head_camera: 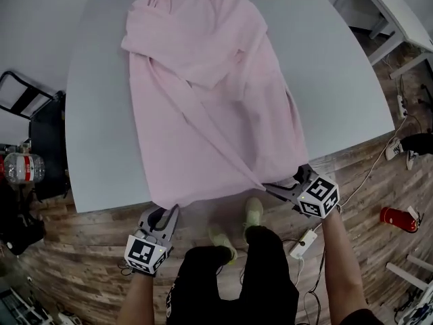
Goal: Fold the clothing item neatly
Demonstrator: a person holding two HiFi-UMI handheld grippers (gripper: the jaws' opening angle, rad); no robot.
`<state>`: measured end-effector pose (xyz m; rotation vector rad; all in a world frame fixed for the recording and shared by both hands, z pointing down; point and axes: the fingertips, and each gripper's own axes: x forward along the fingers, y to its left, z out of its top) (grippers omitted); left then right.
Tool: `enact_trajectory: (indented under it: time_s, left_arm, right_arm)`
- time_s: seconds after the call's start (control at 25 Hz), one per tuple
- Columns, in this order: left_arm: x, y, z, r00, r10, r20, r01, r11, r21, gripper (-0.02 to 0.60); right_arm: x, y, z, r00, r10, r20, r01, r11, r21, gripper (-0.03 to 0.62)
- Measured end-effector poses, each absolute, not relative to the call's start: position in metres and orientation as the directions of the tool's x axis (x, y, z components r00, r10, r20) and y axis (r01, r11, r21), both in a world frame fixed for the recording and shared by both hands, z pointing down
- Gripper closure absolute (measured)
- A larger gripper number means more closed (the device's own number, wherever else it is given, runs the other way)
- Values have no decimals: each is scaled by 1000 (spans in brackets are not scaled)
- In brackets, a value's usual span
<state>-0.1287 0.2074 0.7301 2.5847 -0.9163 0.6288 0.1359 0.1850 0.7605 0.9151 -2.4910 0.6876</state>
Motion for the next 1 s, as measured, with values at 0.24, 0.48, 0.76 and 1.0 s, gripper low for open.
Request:
enact_trajectory:
  time_s: [0.24, 0.48, 0.76, 1.0]
  left_arm:
    - [-127, 196, 742, 748, -486, 452, -623, -749, 227, 238]
    - [-84, 177, 741, 826, -428, 368, -537, -796, 279, 204]
    - [-52, 186, 742, 879, -358, 315, -467, -780, 416, 572]
    - [-56, 226, 715, 907, -246, 343, -396, -777, 489, 574]
  right_arm:
    - [148, 180, 739, -727, -490, 482, -659, 695, -288, 246]
    - [118, 172, 736, -767, -484, 423, -616, 739, -271, 243]
    - [100, 195, 728, -838, -396, 376, -535, 734, -418, 546]
    - [97, 233, 704, -850, -329, 411, -521, 637, -567, 548]
